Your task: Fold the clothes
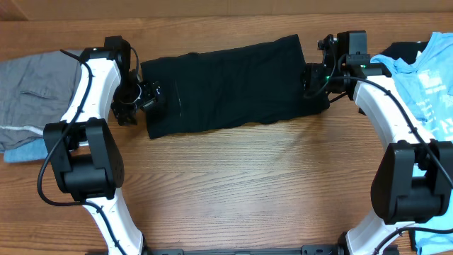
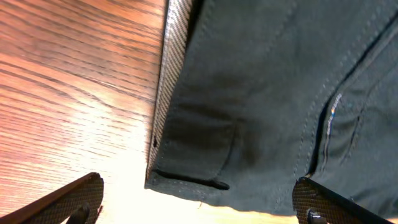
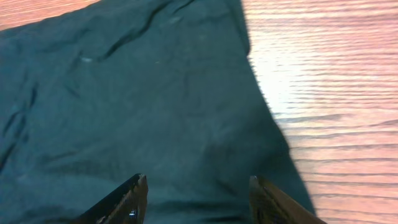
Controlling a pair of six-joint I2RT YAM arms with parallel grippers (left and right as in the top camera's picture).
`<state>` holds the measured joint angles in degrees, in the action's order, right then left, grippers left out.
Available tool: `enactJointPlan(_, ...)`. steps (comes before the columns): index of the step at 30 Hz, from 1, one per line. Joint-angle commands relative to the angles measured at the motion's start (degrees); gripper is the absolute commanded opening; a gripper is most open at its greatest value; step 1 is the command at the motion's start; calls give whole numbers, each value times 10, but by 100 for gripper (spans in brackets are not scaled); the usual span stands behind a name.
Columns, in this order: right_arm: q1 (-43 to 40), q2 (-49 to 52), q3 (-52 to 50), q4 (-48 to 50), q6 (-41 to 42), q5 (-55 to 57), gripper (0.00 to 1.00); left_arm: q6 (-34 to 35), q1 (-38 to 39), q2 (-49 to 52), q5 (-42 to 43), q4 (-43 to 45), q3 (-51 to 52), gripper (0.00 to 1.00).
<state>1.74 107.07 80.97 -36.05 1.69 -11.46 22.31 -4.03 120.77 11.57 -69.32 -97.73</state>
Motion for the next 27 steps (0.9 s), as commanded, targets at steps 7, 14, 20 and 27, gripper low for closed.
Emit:
enactJointPlan(7,-2,100,-8,33,0,17,55,13,4,5,19,49,77,100)
enactJointPlan(14,-2,110,-8,31,0,18,52,17,8,5,38,125,144,100)
enactJointPlan(20,-2,119,-8,-10,19,18,18,-10,12,5,47,146,160,48)
enactJointPlan(27,-2,119,-8,-157,93,21,4,-32,10,5,-6,199,159,14)
